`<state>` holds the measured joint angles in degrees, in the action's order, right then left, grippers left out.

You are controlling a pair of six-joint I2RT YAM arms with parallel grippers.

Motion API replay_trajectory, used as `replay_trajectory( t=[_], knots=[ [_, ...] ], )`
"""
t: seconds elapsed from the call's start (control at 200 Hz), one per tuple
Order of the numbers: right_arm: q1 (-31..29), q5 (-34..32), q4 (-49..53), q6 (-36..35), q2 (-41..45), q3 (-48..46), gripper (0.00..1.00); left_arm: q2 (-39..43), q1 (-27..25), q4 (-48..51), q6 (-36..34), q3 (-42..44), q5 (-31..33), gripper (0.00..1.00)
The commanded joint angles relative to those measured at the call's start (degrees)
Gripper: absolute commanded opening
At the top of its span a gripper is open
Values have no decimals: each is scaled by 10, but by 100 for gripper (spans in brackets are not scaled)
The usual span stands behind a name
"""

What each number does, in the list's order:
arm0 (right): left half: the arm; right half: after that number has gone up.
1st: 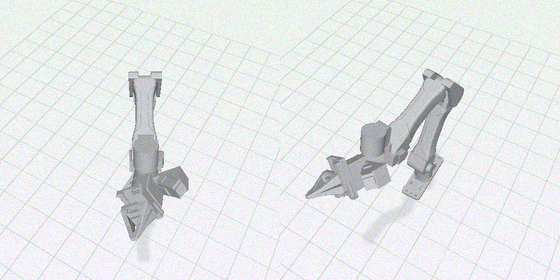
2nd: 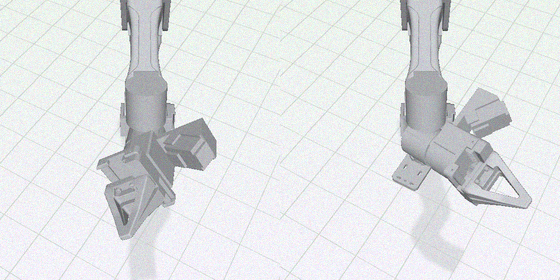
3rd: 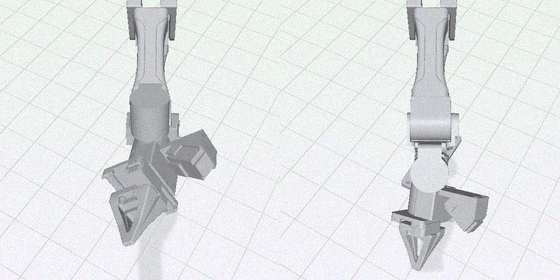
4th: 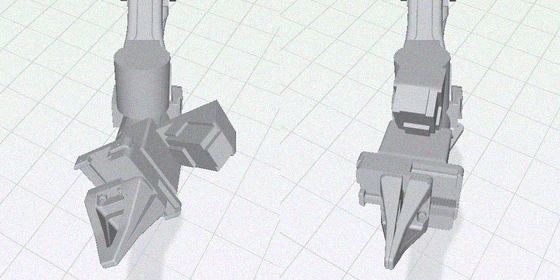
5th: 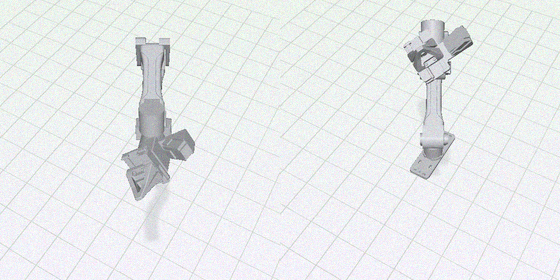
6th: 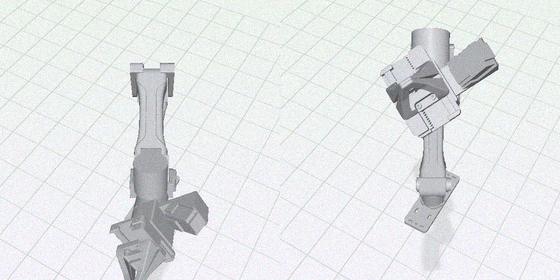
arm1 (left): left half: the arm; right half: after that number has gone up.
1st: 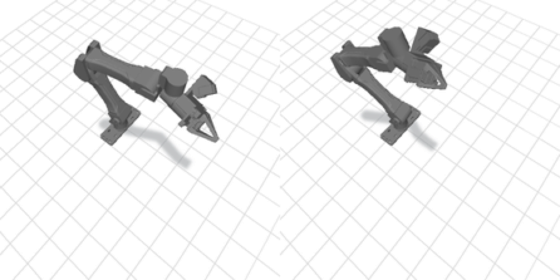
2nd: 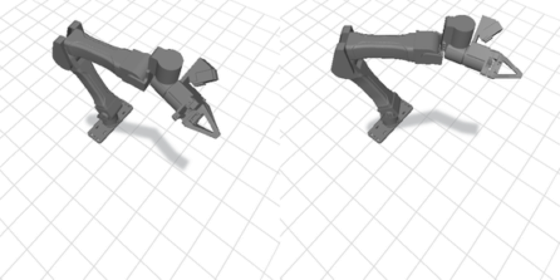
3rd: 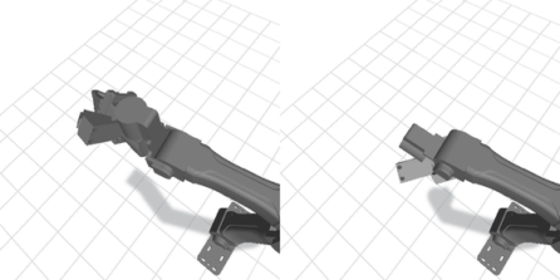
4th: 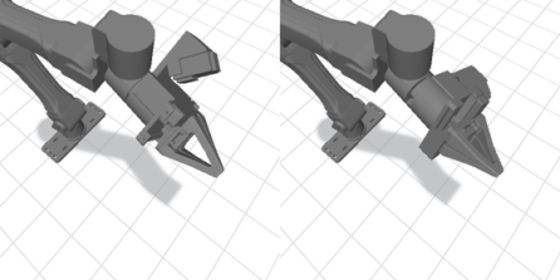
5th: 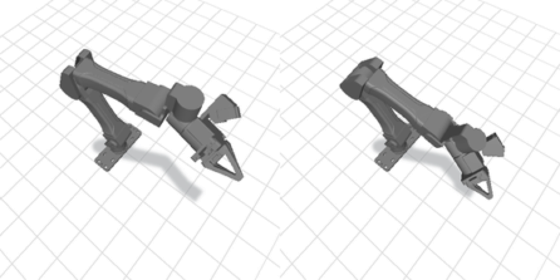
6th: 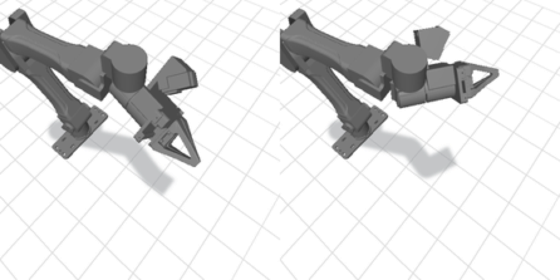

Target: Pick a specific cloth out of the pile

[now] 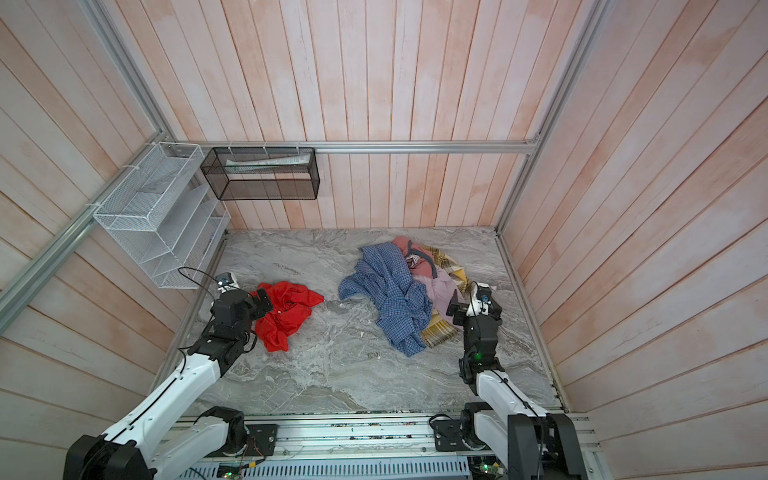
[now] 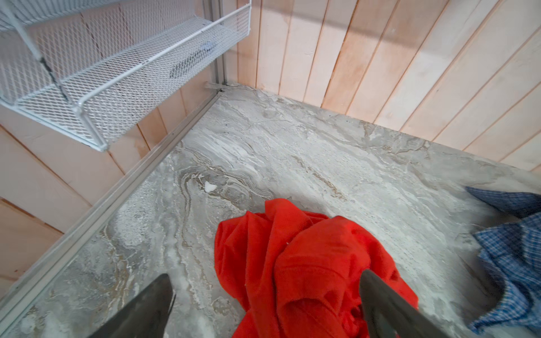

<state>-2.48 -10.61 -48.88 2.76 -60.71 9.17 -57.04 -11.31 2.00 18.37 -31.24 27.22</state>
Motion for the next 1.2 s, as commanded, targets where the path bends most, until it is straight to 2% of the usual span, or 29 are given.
replay_trajectory(
  t=[0.0,0.125,0.32,0.68,0.81,0.901,1.016,1.196],
  knots=[
    [4,12,-91,-8,-37,-11,98,-8,-2,-52,-32,15,55,100],
    [6,9,-144,-2,-95,-9,98,-21,-2,-109,-42,23,84,100],
    [5,8,-172,-22,-147,6,98,-27,-9,-99,-47,10,93,100],
    [13,40,-275,-37,-264,12,98,8,-10,-177,-88,76,102,100],
    [13,46,-240,-38,-261,26,98,3,-10,-203,-102,79,112,100],
    [18,49,-235,-33,-266,33,98,-15,-10,-248,-130,88,115,100],
    [36,72,-205,-21,-265,47,98,-47,-8,-354,-178,114,119,100],
    [39,77,-203,-18,-266,49,98,-98,26,-455,-165,144,51,100]
  ],
)
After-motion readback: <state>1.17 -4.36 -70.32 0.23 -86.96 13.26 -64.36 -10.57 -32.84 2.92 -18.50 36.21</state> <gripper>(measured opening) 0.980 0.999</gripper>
